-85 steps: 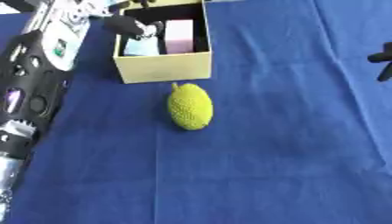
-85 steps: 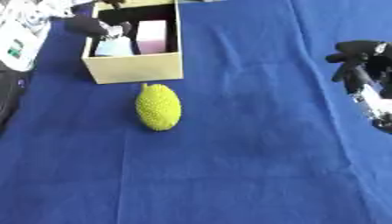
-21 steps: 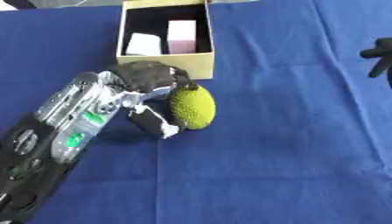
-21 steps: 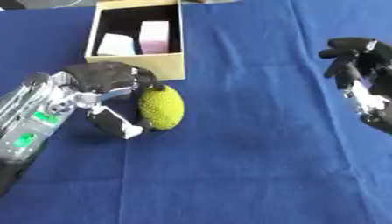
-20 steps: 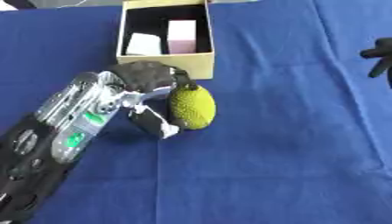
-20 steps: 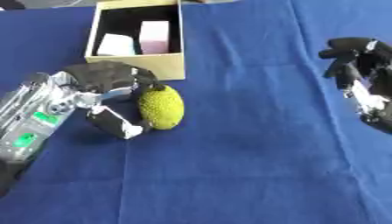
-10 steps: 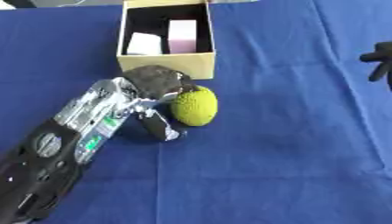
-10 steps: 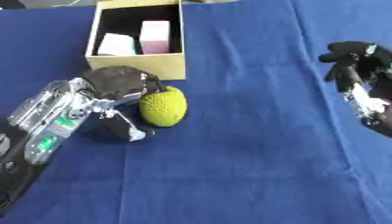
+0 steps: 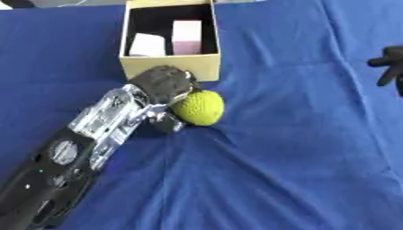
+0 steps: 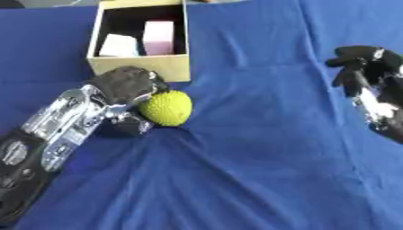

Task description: Pick up objects on the table and place them in the box.

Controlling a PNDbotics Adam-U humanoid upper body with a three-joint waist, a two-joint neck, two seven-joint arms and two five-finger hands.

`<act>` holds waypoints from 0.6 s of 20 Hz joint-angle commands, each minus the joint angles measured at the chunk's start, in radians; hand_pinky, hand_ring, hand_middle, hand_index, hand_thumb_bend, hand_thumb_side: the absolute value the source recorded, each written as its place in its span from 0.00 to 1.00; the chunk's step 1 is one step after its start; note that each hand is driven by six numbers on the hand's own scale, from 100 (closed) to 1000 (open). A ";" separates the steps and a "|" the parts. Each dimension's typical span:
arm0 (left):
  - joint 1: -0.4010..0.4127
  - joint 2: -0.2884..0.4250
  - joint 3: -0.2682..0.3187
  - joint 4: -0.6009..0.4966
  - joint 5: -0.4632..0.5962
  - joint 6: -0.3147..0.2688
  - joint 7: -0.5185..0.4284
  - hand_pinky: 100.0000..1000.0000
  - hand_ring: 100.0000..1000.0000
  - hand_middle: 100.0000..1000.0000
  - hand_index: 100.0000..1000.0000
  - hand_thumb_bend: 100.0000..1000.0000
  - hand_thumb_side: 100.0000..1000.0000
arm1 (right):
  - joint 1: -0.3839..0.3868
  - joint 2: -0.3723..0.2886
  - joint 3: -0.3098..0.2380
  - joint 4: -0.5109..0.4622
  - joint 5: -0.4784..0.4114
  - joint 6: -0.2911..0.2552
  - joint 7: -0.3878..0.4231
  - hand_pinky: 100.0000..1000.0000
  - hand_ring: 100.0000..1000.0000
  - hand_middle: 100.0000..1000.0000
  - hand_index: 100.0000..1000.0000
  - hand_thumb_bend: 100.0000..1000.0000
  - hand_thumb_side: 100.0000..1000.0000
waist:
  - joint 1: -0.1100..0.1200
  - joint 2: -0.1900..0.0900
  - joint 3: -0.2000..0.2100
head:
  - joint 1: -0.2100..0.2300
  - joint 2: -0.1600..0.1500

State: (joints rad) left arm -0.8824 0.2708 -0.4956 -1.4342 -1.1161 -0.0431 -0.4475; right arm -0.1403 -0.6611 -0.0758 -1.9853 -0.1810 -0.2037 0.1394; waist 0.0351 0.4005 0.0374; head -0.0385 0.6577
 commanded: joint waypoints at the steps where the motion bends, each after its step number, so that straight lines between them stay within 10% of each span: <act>1: -0.010 0.007 0.008 0.005 0.019 0.022 0.047 0.54 0.50 0.42 0.59 0.00 0.00 | -0.003 -0.012 -0.008 -0.015 0.003 -0.001 0.004 1.00 0.79 0.43 0.80 0.00 0.47 | -0.006 -0.018 -0.002 | 0.003 -0.009; 5: -0.007 0.016 -0.005 -0.012 0.067 0.025 0.031 0.59 0.54 0.47 0.64 0.00 0.09 | 0.000 -0.012 -0.009 -0.015 0.005 -0.001 0.005 1.00 0.79 0.43 0.80 0.00 0.47 | -0.004 -0.019 -0.001 | 0.001 -0.006; 6: -0.008 0.022 -0.015 -0.022 0.081 0.011 -0.024 0.64 0.60 0.53 0.71 0.00 0.28 | 0.001 -0.012 -0.010 -0.015 0.006 0.000 0.004 1.00 0.79 0.43 0.80 0.00 0.47 | -0.003 -0.020 -0.001 | 0.001 -0.005; 12: -0.022 0.075 0.000 -0.180 0.244 -0.034 -0.351 0.67 0.63 0.57 0.76 0.00 0.55 | 0.007 -0.015 -0.011 -0.015 0.008 0.003 0.003 1.00 0.79 0.43 0.80 0.00 0.47 | 0.000 -0.026 0.006 | -0.010 -0.005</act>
State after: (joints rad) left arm -0.8834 0.3231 -0.5061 -1.5639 -0.9090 -0.0728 -0.7463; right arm -0.1312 -0.6609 -0.0762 -1.9853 -0.1775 -0.2017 0.1413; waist 0.0382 0.4000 0.0432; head -0.0453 0.6581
